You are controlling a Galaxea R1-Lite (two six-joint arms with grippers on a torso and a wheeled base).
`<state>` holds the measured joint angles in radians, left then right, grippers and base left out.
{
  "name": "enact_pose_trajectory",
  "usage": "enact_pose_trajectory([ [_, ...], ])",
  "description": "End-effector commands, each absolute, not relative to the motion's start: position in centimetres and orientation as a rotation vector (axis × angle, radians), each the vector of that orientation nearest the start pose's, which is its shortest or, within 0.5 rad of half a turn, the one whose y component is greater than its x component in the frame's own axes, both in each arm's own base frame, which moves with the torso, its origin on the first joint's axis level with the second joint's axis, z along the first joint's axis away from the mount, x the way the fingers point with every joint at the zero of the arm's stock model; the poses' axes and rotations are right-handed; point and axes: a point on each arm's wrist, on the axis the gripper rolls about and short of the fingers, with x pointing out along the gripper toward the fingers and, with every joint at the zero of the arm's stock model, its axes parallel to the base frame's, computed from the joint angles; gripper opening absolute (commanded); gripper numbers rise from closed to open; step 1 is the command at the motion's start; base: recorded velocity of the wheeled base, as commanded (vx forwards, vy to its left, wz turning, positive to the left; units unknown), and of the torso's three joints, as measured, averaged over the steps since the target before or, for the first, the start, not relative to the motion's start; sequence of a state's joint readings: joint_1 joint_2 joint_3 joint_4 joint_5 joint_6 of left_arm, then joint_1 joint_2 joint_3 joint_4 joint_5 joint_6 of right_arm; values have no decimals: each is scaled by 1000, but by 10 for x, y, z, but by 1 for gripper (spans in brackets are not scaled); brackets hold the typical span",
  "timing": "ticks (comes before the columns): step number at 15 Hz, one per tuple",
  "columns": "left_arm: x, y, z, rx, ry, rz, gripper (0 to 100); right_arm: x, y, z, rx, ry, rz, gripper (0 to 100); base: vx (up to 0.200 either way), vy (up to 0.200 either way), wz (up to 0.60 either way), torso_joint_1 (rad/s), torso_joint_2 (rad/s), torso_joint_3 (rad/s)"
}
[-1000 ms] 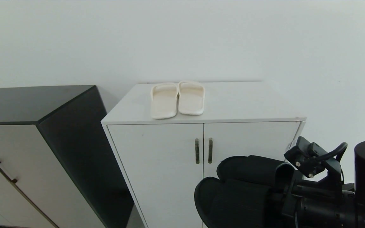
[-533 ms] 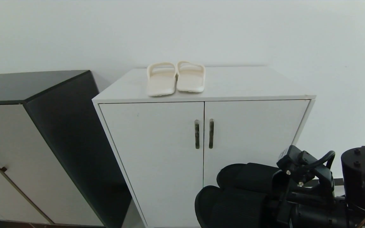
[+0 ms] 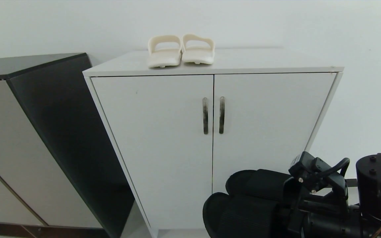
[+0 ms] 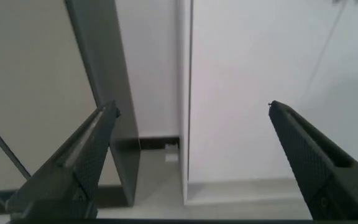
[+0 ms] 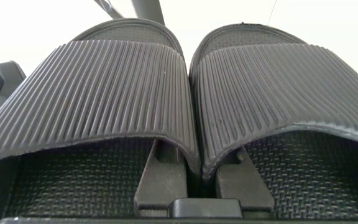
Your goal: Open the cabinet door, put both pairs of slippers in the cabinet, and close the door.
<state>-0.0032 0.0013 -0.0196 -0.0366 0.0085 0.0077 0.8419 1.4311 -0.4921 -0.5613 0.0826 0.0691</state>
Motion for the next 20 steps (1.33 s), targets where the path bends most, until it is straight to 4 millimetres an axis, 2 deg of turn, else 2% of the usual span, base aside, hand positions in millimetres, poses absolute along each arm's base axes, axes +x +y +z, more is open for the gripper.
enact_pose_trajectory([
  [1, -34, 1, 118, -18, -170, 16, 100, 144, 164, 160, -87, 406, 900, 0, 0, 0, 0, -32, 447, 403],
  [2, -32, 0, 143, -19, -120, -6, 100, 145, 166, 159, -89, 408, 897, 0, 0, 0, 0, -27, 437, 417],
  [3, -26, -1, 153, -20, -78, -64, 100, 147, 167, 157, -95, 415, 891, 0, 0, 0, 0, -17, 315, 300],
  [7, 22, -8, 172, -49, 153, -369, 100, 152, 171, 155, -106, 373, 860, 0, 0, 0, 0, -2, 93, 75],
  [10, 64, -15, 192, -53, 187, -543, 100, 157, 177, 149, -93, 341, 861, 0, 0, 0, 0, 0, 0, 0],
  [13, 93, -31, 207, -45, 238, -690, 100, 159, 179, 143, -82, 316, 861, 0, 0, 0, 0, 0, 0, 0],
  [14, 118, -45, 209, -39, 273, -753, 100, 159, 179, 142, -81, 308, 859, 0, 0, 0, 0, 0, 0, 0],
  [15, 134, -54, 209, -35, 269, -781, 100, 159, 179, 142, -80, 310, 860, 0, 0, 0, 0, 0, 0, 0],
  [16, 158, -76, 208, -27, 242, -858, 100, 159, 179, 140, -85, 318, 860, 0, 0, 0, 0, 0, 0, 0],
  [18, 197, -105, 199, -19, 235, -907, 100, 159, 180, 136, -91, 333, 858, 0, 0, 0, 0, 0, 0, 0],
  [20, 203, -137, 205, -25, 226, -1005, 100, 160, 180, 135, -92, 336, 860, 0, 0, 0, 0, 0, 0, 0],
])
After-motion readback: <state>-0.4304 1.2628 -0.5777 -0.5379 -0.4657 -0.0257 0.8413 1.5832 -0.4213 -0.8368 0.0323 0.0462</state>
